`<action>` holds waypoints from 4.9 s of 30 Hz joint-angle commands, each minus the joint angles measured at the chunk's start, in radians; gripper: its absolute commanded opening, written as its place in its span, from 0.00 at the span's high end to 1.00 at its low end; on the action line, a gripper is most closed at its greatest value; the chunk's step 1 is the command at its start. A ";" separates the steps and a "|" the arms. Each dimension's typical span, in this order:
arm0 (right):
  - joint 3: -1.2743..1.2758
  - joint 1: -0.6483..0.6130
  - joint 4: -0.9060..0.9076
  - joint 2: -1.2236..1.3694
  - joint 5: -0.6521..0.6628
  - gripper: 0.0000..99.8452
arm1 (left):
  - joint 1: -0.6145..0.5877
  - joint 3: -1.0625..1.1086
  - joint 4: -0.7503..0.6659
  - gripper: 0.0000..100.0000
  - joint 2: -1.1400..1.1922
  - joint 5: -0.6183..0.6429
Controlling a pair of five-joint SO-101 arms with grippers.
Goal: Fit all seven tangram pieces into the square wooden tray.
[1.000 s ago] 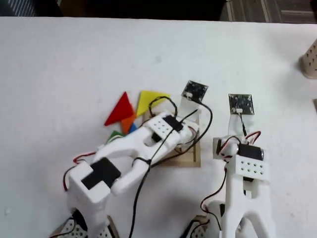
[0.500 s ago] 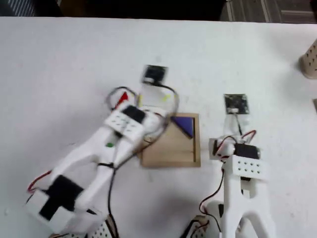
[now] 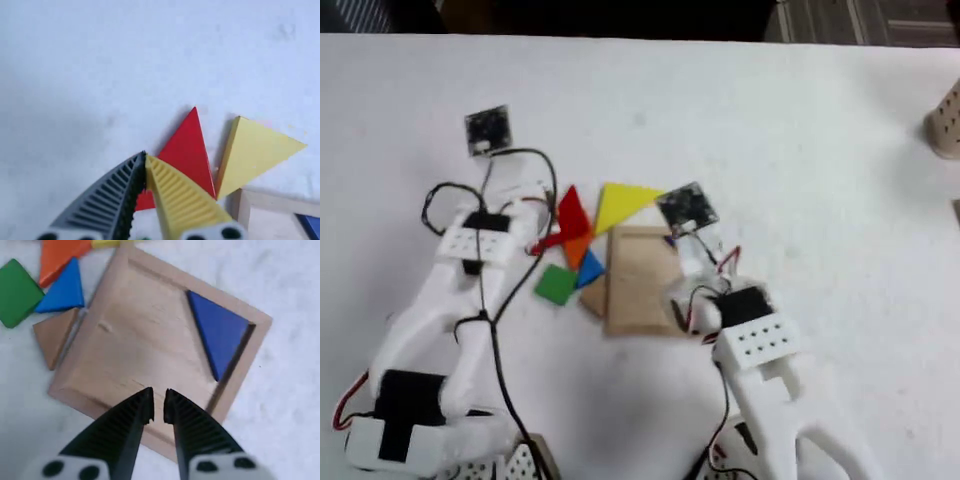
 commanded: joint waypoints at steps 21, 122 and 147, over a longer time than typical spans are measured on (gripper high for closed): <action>-0.216 0.131 -0.223 0.473 0.048 0.96 | -0.019 -0.008 -0.037 0.97 -0.050 0.000; -0.149 0.483 -0.067 0.016 -0.147 0.98 | -0.005 -0.005 -0.037 0.98 -0.050 -0.120; 0.608 0.415 -0.937 -1.098 -0.149 0.98 | -0.007 -0.002 -0.037 0.97 -0.048 -0.120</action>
